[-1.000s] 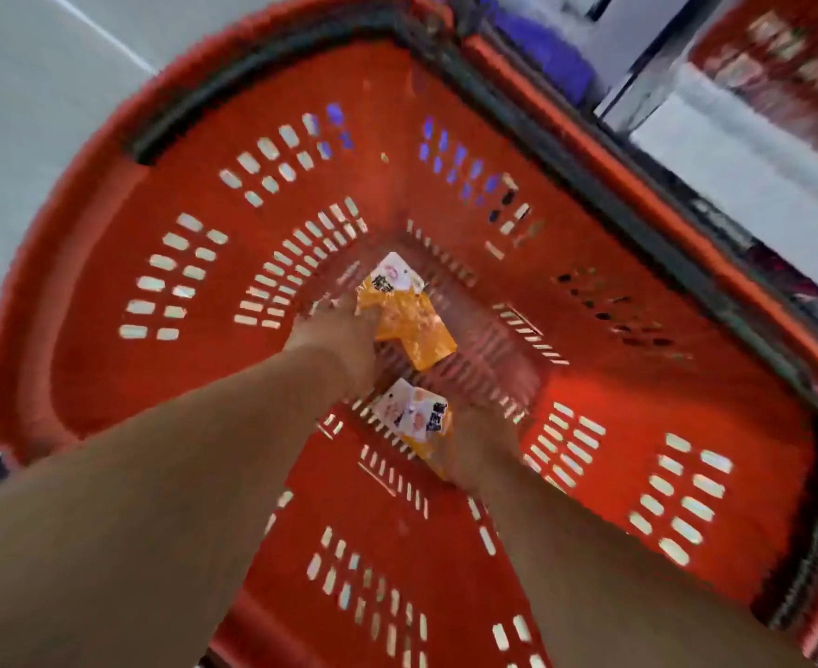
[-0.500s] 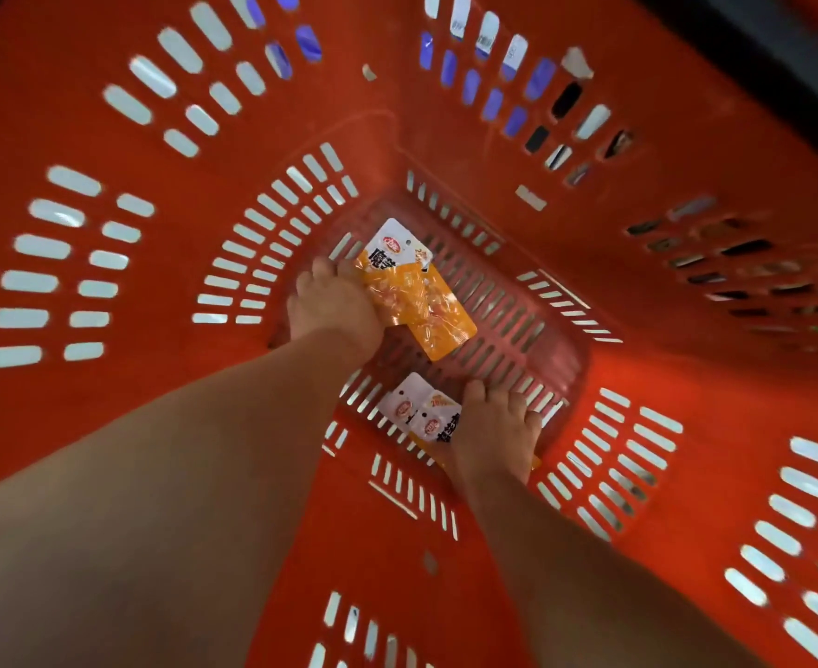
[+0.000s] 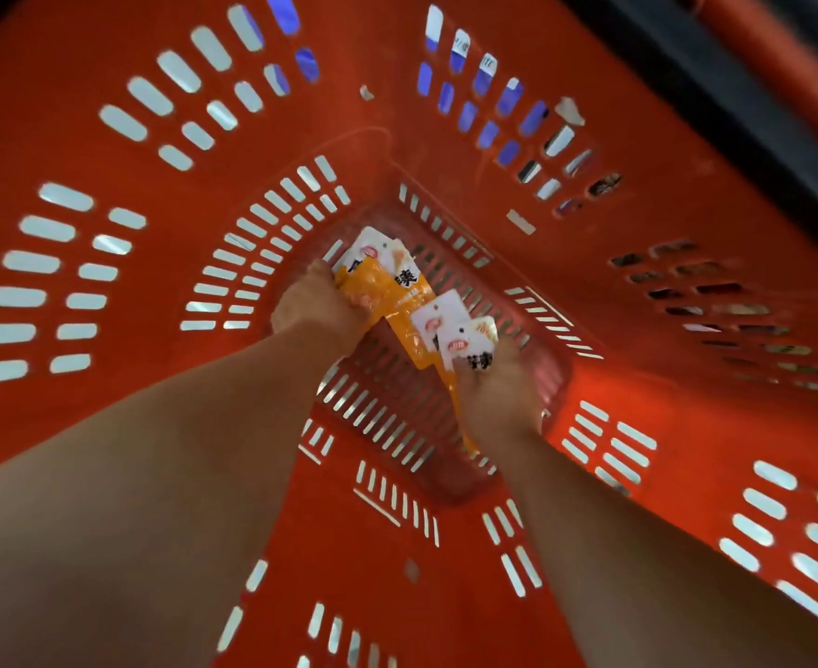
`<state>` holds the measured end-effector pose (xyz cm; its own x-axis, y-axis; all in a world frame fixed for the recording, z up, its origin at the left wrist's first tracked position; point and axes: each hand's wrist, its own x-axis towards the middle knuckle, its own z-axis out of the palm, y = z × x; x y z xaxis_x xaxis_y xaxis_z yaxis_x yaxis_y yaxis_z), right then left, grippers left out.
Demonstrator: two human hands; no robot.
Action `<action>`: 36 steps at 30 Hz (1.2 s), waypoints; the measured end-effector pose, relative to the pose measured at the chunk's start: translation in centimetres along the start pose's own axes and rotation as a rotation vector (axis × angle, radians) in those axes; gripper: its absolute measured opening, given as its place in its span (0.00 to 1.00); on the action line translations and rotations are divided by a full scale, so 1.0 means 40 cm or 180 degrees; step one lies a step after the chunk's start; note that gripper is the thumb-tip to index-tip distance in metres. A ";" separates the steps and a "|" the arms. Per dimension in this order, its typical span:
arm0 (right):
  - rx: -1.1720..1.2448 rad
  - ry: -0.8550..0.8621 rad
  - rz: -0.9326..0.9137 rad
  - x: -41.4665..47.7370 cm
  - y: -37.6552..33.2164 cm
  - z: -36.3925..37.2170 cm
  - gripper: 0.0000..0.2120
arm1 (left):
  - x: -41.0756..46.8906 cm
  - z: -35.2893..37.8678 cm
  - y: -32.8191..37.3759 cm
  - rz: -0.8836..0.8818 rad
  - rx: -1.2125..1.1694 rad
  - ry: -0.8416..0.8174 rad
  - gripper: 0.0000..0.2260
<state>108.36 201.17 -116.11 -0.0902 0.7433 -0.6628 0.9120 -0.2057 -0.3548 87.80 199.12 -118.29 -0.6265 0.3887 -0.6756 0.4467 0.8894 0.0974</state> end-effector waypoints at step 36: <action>0.1685 -0.1438 -0.0098 -0.632 -0.316 -0.798 0.13 | -0.937 -0.721 0.048 -0.0789 -0.3749 -0.0712 0.13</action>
<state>111.87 205.29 -73.81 -0.3753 0.4398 -0.8159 0.5989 -0.5568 -0.5756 93.70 193.22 -71.70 -0.4370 0.2311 -0.8692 -0.5929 0.6527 0.4716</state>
